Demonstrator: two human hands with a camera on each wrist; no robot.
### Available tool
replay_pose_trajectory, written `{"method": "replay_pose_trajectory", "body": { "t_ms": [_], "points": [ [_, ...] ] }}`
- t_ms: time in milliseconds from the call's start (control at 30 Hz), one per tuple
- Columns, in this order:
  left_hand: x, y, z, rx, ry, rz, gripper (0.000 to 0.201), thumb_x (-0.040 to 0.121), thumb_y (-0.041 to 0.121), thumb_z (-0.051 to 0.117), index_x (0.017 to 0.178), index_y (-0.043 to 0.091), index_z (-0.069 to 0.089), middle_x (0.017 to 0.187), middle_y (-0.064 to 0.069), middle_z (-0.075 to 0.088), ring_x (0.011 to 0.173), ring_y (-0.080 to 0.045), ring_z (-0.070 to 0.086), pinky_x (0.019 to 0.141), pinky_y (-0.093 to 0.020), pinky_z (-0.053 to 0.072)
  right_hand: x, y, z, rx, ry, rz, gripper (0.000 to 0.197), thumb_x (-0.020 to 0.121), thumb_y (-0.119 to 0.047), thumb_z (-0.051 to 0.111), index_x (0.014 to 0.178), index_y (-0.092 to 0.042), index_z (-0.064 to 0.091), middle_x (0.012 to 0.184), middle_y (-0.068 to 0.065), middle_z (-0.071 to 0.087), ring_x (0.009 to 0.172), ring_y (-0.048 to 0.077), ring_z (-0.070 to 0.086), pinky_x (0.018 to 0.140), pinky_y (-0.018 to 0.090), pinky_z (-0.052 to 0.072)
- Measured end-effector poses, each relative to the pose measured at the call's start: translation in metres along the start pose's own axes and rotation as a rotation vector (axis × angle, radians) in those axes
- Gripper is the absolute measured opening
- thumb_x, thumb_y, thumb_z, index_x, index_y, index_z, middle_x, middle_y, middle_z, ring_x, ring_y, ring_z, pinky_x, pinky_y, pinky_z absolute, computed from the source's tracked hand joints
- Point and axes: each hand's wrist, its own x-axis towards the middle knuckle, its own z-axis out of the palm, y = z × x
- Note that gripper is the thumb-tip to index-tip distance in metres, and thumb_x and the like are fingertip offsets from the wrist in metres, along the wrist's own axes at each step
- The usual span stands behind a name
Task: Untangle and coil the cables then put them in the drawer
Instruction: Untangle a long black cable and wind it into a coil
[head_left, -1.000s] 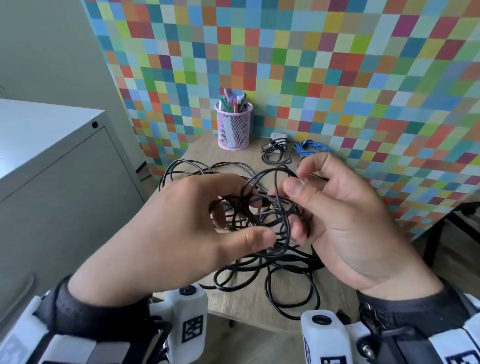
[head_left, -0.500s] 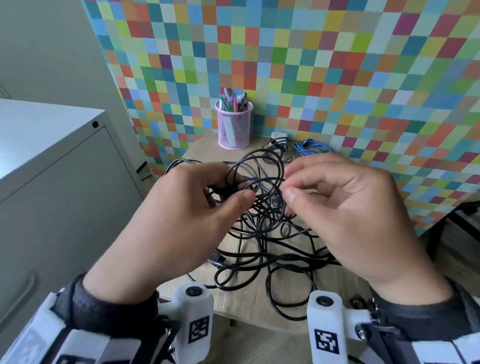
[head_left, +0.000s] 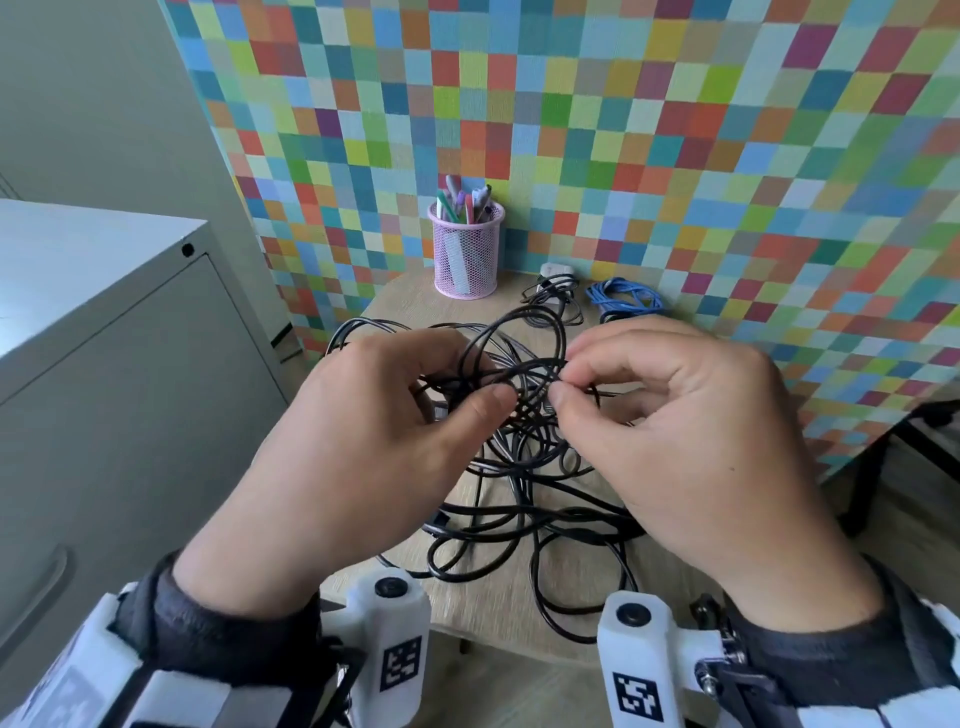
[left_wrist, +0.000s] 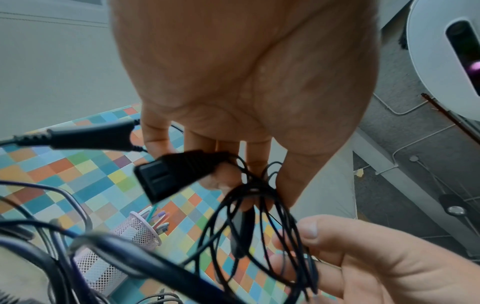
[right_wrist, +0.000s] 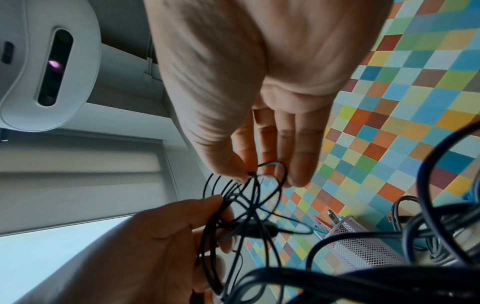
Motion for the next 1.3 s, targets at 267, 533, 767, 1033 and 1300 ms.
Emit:
{"method": "replay_pose_trajectory", "body": {
  "t_ms": [267, 533, 767, 1033, 1300],
  "points": [
    [0.012, -0.02, -0.008, 0.014, 0.164, -0.112, 0.032, 0.091, 0.048, 0.06, 0.078, 0.021, 0.072, 0.086, 0.008, 0.06, 0.066, -0.01, 0.054, 0.062, -0.03, 0.037, 0.005, -0.003, -0.01, 0.669, -0.022, 0.162, 0.013, 0.076, -0.009, 0.076, 0.077, -0.021, 0.072, 0.088, 0.004, 0.075, 0.085, 0.018, 0.07, 0.071, 0.031, 0.056],
    [0.01, -0.017, -0.009, 0.009, 0.212, -0.113, 0.024, 0.094, 0.04, 0.062, 0.076, 0.025, 0.066, 0.079, 0.008, 0.057, 0.06, -0.001, 0.055, 0.056, -0.019, 0.034, 0.002, -0.001, -0.012, 0.565, -0.301, 0.248, 0.041, 0.083, -0.053, 0.075, 0.106, -0.019, 0.078, 0.055, -0.019, 0.054, 0.068, 0.039, 0.049, 0.082, 0.072, 0.044],
    [0.014, -0.028, -0.01, -0.031, 0.231, -0.097, 0.016, 0.094, 0.046, 0.068, 0.082, 0.034, 0.068, 0.104, 0.014, 0.063, 0.089, -0.008, 0.065, 0.077, -0.028, 0.047, 0.011, -0.01, -0.021, 1.002, -0.181, 0.275, 0.026, 0.09, -0.026, 0.067, 0.112, -0.016, 0.073, 0.059, -0.002, 0.047, 0.049, 0.015, 0.046, 0.074, 0.038, 0.056],
    [0.009, -0.018, -0.005, -0.058, 0.225, 0.042, 0.005, 0.094, 0.033, 0.068, 0.092, 0.035, 0.072, 0.117, 0.019, 0.064, 0.105, 0.003, 0.063, 0.087, -0.009, 0.044, 0.005, -0.014, -0.012, 0.386, -0.319, 0.371, 0.024, 0.09, -0.036, 0.059, 0.09, -0.026, 0.08, 0.044, -0.01, 0.036, 0.035, 0.004, 0.039, 0.052, 0.042, 0.054],
    [0.004, -0.008, -0.016, 0.23, -0.176, -0.133, 0.018, 0.088, 0.056, 0.061, 0.105, 0.053, 0.067, 0.092, 0.037, 0.068, 0.081, 0.012, 0.067, 0.078, -0.018, 0.054, 0.005, -0.012, -0.015, 0.477, -0.328, 0.348, 0.037, 0.105, -0.014, 0.047, 0.124, -0.03, 0.074, 0.053, -0.006, 0.025, 0.042, 0.005, 0.027, 0.047, 0.037, 0.051]
  ]
}}
